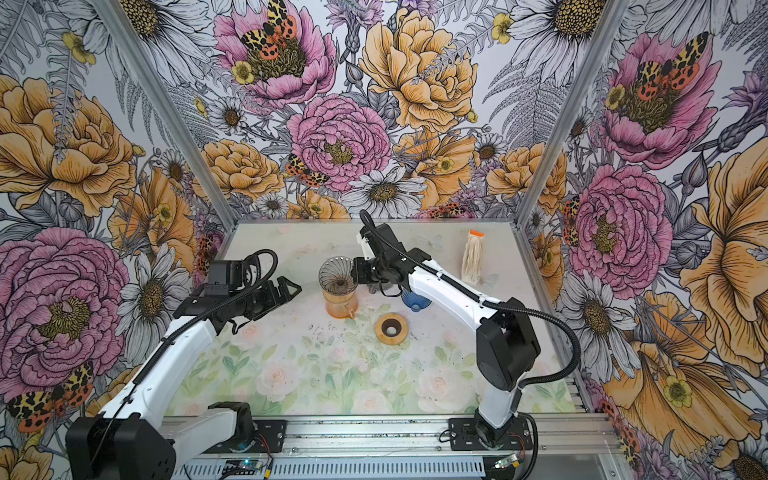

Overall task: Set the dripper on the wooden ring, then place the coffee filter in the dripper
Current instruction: 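Carry the clear dripper with the right gripper over the bamboo holder, then lower the dripper into the holder's hole while the left gripper approaches it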

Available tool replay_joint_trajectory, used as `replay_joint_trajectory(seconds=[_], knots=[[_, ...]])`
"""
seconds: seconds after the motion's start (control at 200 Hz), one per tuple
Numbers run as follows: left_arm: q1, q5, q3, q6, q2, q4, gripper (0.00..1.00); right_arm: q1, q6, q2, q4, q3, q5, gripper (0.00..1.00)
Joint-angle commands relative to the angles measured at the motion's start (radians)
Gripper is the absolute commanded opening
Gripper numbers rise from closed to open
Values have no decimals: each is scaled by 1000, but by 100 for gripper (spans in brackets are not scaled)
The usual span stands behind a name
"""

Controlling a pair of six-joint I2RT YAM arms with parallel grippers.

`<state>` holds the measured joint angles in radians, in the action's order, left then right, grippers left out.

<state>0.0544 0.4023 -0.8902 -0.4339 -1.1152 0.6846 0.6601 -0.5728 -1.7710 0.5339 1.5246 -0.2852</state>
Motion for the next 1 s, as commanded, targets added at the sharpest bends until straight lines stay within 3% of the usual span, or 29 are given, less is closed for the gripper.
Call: replay_joint_trajectory(seconds=[0.0, 0.26, 0.991], knots=[[12, -37, -30, 30, -12, 2, 99, -4, -34, -24, -29, 65, -17, 0], [31, -54, -26, 32, -20, 1, 99, -4, -93, -82, -16, 85, -58, 0], [45, -57, -66, 45, -61, -8, 99, 27, -145, -120, 121, 78, 35, 0]])
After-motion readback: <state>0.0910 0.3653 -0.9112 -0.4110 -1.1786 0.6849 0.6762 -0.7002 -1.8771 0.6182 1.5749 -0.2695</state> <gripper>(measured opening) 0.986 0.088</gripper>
